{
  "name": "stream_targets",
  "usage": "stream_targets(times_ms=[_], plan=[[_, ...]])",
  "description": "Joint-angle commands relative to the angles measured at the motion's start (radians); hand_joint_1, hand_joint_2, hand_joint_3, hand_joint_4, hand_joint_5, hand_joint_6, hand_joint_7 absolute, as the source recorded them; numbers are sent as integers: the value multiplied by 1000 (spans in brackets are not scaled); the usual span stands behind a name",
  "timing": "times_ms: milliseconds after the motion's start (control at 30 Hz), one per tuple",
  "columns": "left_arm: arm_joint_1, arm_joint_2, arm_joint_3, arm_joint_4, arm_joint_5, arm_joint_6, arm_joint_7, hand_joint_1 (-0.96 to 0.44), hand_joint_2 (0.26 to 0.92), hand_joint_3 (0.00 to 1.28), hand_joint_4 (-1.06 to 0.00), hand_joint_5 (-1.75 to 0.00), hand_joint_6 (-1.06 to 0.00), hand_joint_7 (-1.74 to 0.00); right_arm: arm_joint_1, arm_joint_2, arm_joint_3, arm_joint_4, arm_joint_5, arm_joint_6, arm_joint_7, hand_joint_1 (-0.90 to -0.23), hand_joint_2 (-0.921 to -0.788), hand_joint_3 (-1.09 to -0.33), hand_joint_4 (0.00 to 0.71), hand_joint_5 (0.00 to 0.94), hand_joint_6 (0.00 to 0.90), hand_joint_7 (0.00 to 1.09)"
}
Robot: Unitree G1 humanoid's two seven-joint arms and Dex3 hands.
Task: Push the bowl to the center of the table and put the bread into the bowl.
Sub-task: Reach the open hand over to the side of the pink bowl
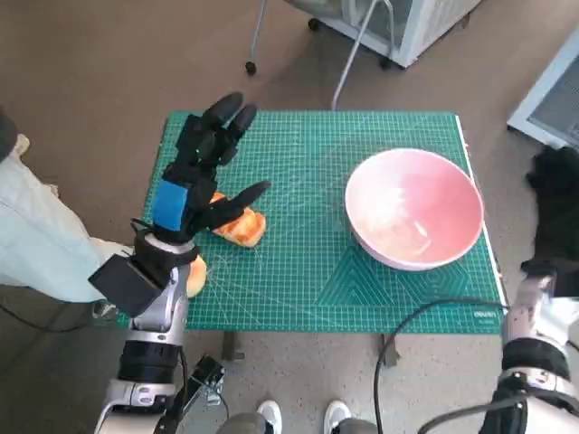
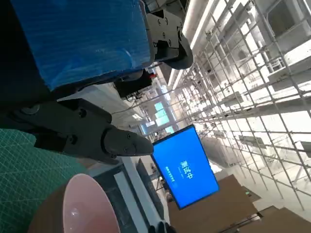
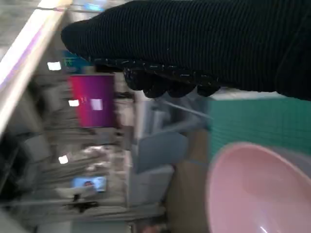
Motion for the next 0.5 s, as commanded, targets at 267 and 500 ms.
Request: stream_targets(times_ms=[267, 500], plan=[[4, 31, 27, -5, -20, -1, -18, -293, 921, 194, -379, -8, -164, -500, -38, 105, -28, 70, 27, 149, -29, -548, -921, -931, 63, 4, 0, 300], [18, 50, 46, -9, -25, -7, -21, -303, 921, 189, -382, -5, -198, -440, -72, 151, -27, 84, 16, 180, -52, -549, -921, -926, 72, 5, 1, 350]])
